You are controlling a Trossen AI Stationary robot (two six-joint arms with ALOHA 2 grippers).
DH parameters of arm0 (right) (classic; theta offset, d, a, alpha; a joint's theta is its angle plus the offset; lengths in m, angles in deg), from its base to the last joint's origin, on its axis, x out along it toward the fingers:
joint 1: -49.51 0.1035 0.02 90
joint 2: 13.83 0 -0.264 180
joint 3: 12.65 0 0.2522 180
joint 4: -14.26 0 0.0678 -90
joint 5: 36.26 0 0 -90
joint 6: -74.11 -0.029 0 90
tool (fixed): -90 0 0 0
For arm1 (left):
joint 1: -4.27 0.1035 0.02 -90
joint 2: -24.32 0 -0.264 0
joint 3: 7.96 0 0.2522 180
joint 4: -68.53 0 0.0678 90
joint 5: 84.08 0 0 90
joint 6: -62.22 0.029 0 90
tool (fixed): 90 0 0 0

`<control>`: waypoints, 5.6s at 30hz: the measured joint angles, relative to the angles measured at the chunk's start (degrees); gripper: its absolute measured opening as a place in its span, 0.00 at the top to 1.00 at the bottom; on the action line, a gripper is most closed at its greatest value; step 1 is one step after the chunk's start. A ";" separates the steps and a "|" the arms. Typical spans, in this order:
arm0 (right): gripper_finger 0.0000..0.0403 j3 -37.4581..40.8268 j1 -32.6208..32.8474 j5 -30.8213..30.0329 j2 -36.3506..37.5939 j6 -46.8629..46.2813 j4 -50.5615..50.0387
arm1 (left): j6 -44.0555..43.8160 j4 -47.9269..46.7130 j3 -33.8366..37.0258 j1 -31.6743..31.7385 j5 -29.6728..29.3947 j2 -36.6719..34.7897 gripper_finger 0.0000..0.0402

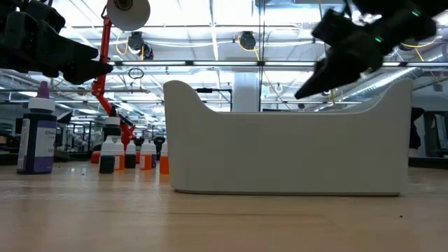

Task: Pick & Place food coloring
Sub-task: Put the small red food coloring bottle into the gray bin

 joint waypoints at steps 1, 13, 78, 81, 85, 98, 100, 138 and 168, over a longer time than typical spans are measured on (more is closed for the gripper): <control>0.47 -2.50 -1.29 0.02 -1.09 -0.01 -2.83 | -0.01 0.00 0.00 0.00 0.01 0.01 0.09; 0.48 -15.48 -14.88 15.44 -20.06 1.87 -16.65 | 0.01 -0.03 0.01 0.00 0.01 0.02 0.09; 0.54 -16.33 -8.88 19.47 -27.74 1.62 -11.34 | -0.02 0.01 -0.01 -0.02 0.03 0.02 0.09; 0.54 -16.33 -8.88 19.47 -27.72 1.62 -11.32 | 0.00 -0.01 -0.01 0.00 0.03 0.02 0.09; 0.55 -16.33 -8.88 19.47 -27.72 1.85 -11.34 | -0.02 -0.01 -0.01 -0.02 0.03 0.02 0.09; 0.62 -16.33 -8.88 19.49 -27.72 2.47 -11.34 | 0.01 -0.01 -0.01 -0.01 0.03 0.02 0.09; 0.63 -16.33 -8.90 19.50 -27.72 2.49 -11.34 | -0.02 -0.01 0.00 -0.01 0.03 0.02 0.09; 0.92 -19.98 -8.77 14.70 -23.23 8.45 -12.61 | 0.01 0.02 0.00 -0.01 0.02 0.01 0.09; 0.92 -34.84 11.81 11.72 -31.47 -4.24 -21.12 | -0.02 0.43 -0.01 -0.02 -0.01 0.26 0.09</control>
